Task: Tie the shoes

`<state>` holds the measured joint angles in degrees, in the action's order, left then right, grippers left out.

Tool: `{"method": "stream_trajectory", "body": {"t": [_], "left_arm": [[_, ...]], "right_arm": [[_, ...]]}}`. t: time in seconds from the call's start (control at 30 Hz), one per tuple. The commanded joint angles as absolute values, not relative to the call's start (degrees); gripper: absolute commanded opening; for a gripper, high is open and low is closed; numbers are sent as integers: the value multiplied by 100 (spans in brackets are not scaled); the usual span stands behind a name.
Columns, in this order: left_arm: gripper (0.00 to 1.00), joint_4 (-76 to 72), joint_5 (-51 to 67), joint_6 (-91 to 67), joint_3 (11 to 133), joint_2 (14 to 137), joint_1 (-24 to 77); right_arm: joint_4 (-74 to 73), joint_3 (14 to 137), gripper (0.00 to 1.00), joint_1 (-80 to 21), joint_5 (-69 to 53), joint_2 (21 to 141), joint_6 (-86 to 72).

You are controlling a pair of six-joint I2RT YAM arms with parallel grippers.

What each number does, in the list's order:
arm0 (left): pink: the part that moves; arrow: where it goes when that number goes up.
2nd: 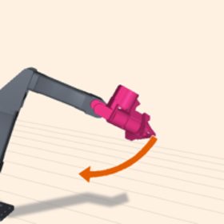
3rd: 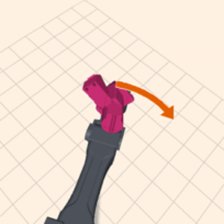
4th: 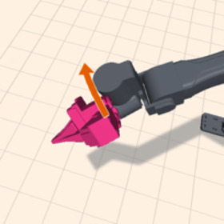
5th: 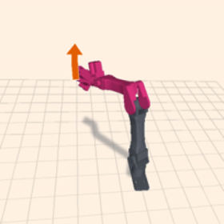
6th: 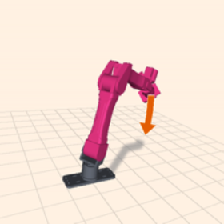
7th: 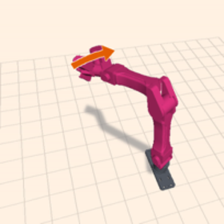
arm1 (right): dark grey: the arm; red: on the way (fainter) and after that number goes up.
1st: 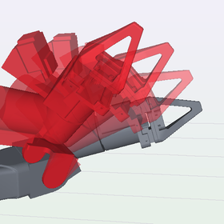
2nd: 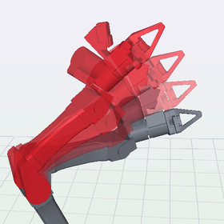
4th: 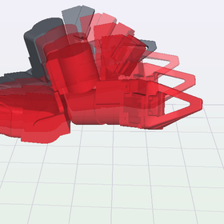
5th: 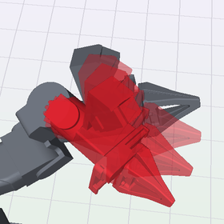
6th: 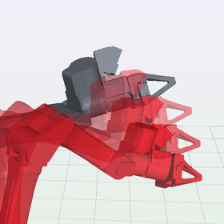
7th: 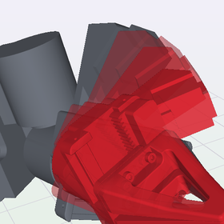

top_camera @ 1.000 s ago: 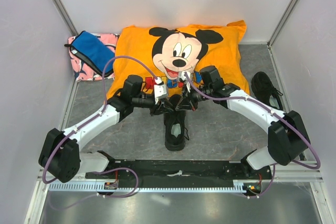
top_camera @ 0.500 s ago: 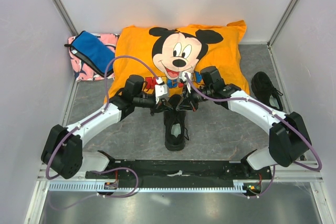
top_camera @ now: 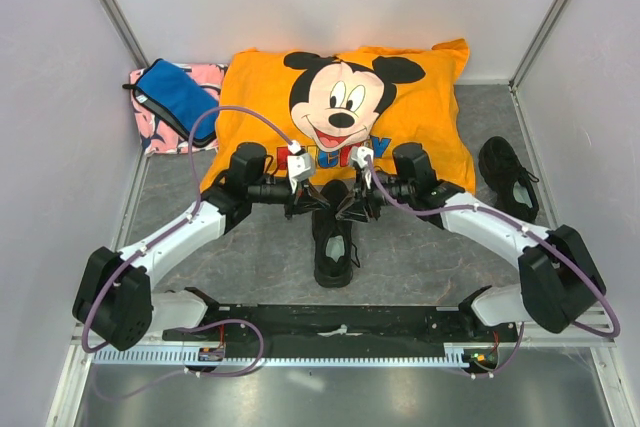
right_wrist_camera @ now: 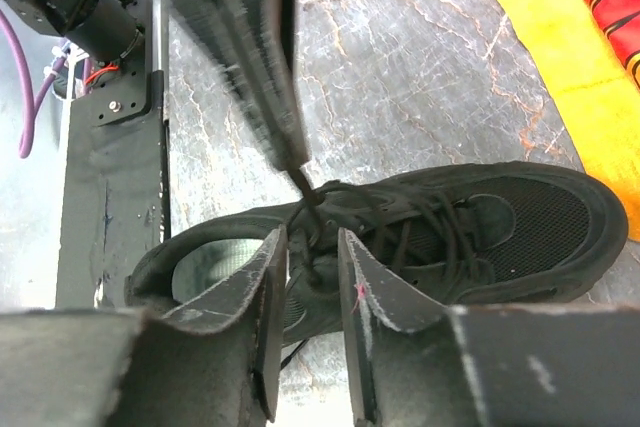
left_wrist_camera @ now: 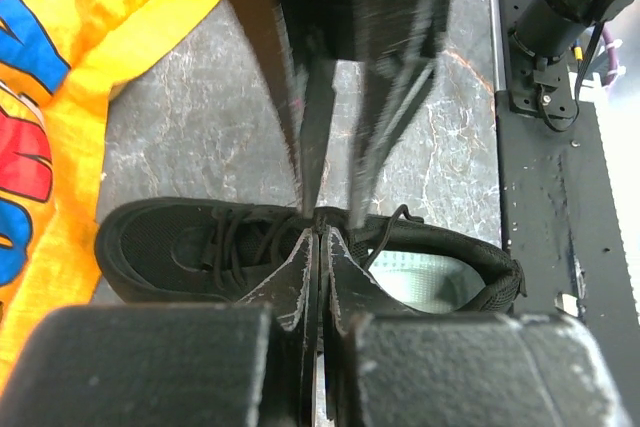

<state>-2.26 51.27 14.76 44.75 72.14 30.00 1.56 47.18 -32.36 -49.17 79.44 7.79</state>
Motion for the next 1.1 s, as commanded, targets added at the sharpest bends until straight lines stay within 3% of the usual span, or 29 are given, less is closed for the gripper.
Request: {"method": "stream_trajectory", "body": {"t": [0.0,0.1,0.27,0.83,1.07], "left_arm": [[2,-562,5229,1064,4395,7180,2962],[2,-580,5212,1020,4386,7189,2953],[2,-642,5177,879,4403,7207,2918],[1,-835,4957,159,4333,7242,2883],[2,-914,4904,-193,4263,7225,2857]], "right_arm": [[1028,4369,41,-3234,-5080,7568,782],[1265,4105,54,-3304,-4897,7410,678],[2134,3675,58,-3568,-4141,7234,282],[3296,3393,48,-4140,-3165,7427,-88],[3243,3287,38,-4280,-2892,7444,237]]}}
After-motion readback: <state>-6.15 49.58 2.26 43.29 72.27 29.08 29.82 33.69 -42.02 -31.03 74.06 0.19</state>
